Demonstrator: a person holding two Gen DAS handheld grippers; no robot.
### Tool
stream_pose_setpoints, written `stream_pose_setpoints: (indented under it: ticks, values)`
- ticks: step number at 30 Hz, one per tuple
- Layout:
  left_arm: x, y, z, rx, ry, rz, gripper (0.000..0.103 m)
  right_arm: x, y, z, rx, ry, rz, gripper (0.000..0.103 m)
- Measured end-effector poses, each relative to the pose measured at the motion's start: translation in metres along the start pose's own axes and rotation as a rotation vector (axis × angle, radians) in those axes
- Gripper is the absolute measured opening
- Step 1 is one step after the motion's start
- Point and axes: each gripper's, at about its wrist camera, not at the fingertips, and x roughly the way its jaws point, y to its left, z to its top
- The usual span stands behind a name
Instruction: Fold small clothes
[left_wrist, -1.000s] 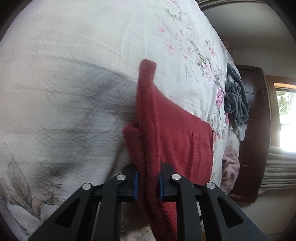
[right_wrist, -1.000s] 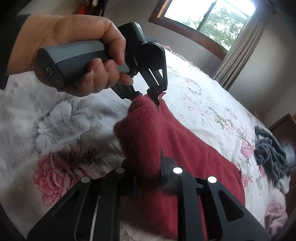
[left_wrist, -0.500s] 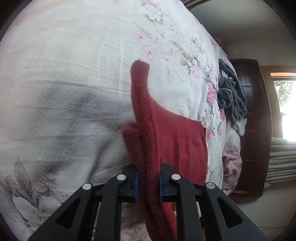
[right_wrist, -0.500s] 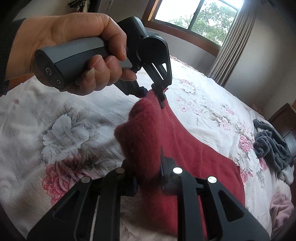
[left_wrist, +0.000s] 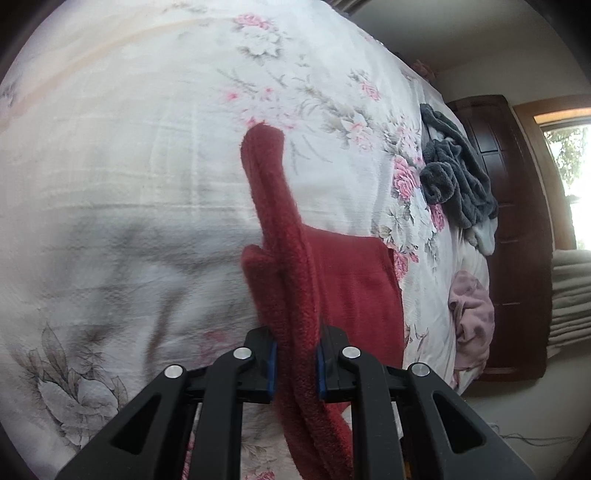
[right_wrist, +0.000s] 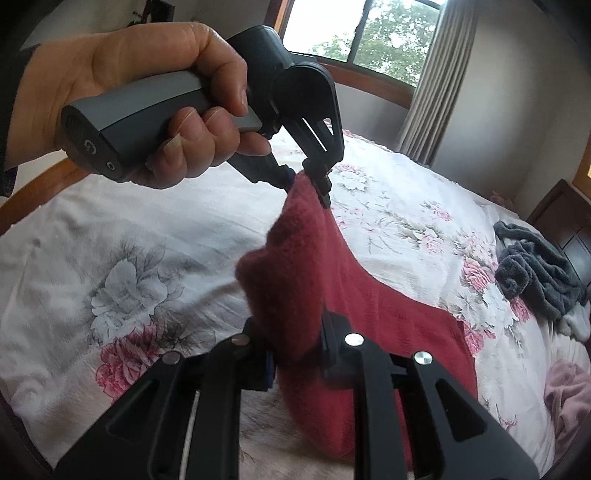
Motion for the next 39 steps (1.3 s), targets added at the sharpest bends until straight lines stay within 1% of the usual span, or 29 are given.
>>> stream_pose_setpoints:
  ticks: [9,17,20,22,24,28,30,34,36,39]
  values:
    - [-0.003,-0.056,-0.001,0.058,-0.001,0.06,0.015,-0.022,-0.037,-0.003,0.081,-0.024,0.0,0.015]
    - [0.017,-0.106,-0.004,0.119,0.016,0.106,0.015,-0.035,-0.078,-0.023,0.186,-0.037,0.035,0.012]
    - [0.034,-0.129,-0.006,0.142,0.029,0.126,0.015,-0.037,-0.101,-0.038,0.252,-0.044,0.075,0.011]
    - [0.047,-0.145,-0.009,0.16,0.039,0.147,0.015,-0.038,-0.114,-0.049,0.283,-0.055,0.083,0.01]
    - [0.065,-0.16,-0.01,0.175,0.052,0.171,0.015,-0.036,-0.132,-0.064,0.351,-0.063,0.116,0.01]
    - [0.097,-0.184,-0.011,0.202,0.073,0.216,0.015,-0.033,-0.158,-0.088,0.442,-0.077,0.148,0.01]
    - [0.114,-0.196,-0.013,0.216,0.085,0.241,0.015,-0.03,-0.175,-0.105,0.506,-0.087,0.179,0.01]
    - [0.149,-0.21,-0.02,0.238,0.112,0.302,0.015,-0.022,-0.195,-0.133,0.591,-0.1,0.22,0.01]
    - [0.165,-0.213,-0.023,0.241,0.126,0.327,0.015,-0.017,-0.205,-0.151,0.657,-0.106,0.249,0.01]
    - [0.187,-0.216,-0.027,0.247,0.138,0.363,0.015,-0.009,-0.216,-0.168,0.706,-0.118,0.292,0.01]
